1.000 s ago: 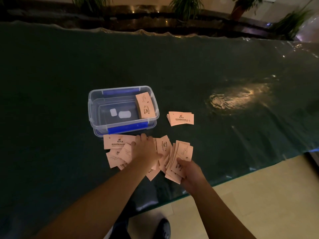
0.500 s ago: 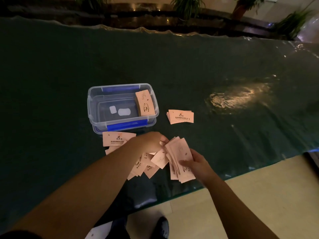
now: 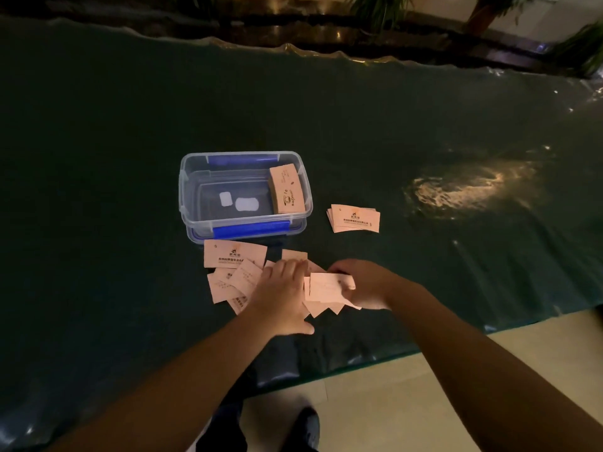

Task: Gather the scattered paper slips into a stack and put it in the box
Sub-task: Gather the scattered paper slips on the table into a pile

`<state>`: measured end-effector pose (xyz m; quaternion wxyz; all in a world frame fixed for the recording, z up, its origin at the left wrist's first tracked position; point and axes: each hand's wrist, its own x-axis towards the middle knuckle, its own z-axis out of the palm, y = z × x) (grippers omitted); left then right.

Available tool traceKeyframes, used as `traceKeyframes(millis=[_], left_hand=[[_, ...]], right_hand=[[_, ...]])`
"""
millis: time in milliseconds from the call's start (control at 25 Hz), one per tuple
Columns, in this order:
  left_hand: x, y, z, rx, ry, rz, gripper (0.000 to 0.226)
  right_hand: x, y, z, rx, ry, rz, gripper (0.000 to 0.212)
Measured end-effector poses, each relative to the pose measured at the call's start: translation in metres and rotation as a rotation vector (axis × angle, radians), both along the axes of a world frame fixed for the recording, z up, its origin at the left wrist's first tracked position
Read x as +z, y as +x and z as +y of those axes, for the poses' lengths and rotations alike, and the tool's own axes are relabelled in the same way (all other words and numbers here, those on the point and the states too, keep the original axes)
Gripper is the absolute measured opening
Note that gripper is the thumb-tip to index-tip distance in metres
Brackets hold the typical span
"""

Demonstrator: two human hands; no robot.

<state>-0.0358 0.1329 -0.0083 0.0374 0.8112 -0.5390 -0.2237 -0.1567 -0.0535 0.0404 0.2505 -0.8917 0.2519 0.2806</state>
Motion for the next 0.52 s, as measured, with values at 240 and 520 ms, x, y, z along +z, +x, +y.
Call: traceKeyframes(millis=[240,520], left_hand=[[-0.018,-0.007,0.011,0.196,-0.196,0.01,0.09],[-0.013,0.004,0.022,0.43,-0.112,-0.055,0.111]], right_hand=[[-0.018,0.016,0.005,0.021,-0.001,0.072,0.077],[-0.033,-0.014,0.013,-0.213,0.009,0.067,0.093]])
